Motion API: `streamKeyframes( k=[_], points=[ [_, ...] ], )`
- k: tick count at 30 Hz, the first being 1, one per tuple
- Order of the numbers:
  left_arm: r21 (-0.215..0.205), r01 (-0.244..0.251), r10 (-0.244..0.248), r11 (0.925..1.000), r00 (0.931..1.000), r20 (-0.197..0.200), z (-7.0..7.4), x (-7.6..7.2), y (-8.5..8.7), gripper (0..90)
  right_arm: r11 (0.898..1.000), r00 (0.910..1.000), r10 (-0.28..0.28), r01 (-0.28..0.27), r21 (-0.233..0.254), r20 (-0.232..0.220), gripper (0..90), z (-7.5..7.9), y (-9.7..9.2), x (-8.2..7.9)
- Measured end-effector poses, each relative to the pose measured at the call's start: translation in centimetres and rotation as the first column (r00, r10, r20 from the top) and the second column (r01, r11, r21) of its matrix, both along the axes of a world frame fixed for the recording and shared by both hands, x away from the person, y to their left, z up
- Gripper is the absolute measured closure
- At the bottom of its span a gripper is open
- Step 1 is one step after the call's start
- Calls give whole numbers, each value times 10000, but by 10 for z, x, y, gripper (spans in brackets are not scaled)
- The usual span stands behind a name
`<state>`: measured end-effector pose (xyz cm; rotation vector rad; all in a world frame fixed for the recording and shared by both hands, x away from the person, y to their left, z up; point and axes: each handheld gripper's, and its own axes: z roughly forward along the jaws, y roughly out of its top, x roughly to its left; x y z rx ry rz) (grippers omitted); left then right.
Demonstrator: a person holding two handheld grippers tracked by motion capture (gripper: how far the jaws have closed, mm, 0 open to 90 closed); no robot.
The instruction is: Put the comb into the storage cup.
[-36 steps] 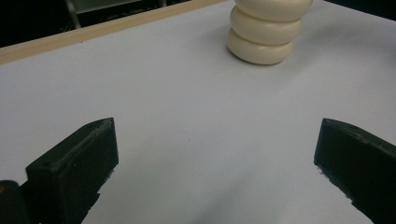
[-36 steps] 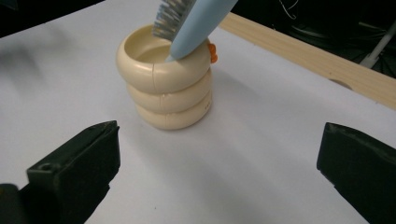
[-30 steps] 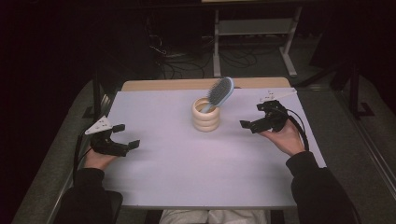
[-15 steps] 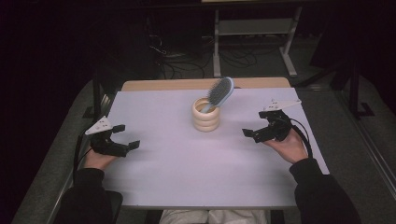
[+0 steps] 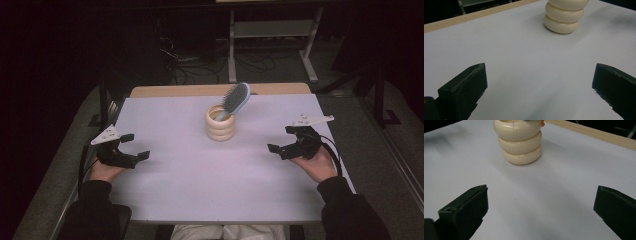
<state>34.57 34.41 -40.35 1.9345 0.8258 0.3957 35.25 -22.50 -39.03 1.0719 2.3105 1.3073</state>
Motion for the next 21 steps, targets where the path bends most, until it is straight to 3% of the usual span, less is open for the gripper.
streamKeyframes(
  k=[21],
  points=[
    [-115,-96,94,9999,9998,-181,-4,0,5,0,9992,9992,-399,399,78,12,0,-10,-31,-21]
  ],
)
